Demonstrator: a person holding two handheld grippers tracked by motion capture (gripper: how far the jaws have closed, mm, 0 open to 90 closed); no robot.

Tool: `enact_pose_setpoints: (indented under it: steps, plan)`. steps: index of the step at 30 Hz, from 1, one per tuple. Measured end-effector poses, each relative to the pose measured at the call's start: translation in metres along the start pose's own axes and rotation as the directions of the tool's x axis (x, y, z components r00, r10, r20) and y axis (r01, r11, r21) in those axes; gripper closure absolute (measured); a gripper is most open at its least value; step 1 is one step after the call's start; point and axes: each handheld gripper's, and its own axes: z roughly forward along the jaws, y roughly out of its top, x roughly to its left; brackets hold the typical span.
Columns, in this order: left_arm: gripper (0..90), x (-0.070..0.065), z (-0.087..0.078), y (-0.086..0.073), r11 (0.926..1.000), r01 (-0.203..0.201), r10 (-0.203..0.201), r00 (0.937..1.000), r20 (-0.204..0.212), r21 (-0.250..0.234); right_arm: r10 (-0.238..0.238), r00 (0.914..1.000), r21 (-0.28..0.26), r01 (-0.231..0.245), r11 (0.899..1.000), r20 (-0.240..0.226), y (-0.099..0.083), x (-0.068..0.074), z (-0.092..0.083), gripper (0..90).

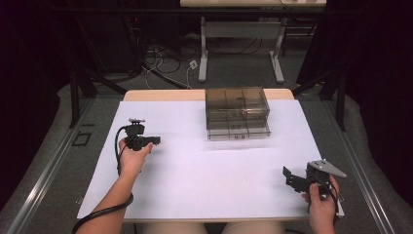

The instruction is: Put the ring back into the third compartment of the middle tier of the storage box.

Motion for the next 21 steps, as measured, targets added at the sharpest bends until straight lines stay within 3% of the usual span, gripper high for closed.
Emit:
enact_pose_setpoints:
  steps: [4,7,8,9,11,21]
  plan:
    - [69.7,-0.003,-0.002,0.001,0.9993,-0.003,0.003,1.0000,-0.006,-0.038,0.001,1.0000,0.010,-0.001,1.000,0.001,0.000,0.000,0.000,8.3]
    - [69.8,-0.004,-0.004,0.003,0.9994,-0.010,0.010,0.9999,-0.003,-0.034,-0.001,1.0000,0.008,0.001,1.000,0.002,0.000,0.000,0.000,8.3]
    - [69.8,-0.007,-0.004,0.003,0.9979,-0.012,0.011,0.9999,-0.010,-0.063,-0.001,1.0000,0.008,0.000,1.000,0.002,0.000,0.000,0.000,8.3]
    - [69.8,-0.007,-0.006,0.004,0.9983,-0.021,0.020,0.9998,-0.004,-0.055,-0.001,1.0000,0.008,0.001,1.000,0.002,0.000,0.000,0.000,8.3]
    - [69.8,-0.011,-0.005,0.005,0.9960,-0.025,0.024,0.9996,-0.014,-0.086,-0.001,1.0000,0.009,0.001,1.000,0.001,0.000,0.000,0.000,8.3]
    - [69.8,-0.022,-0.010,0.009,0.9900,-0.057,0.057,0.9983,-0.003,-0.129,-0.010,1.0000,0.004,0.010,1.000,0.001,0.000,-0.001,-0.001,8.3]
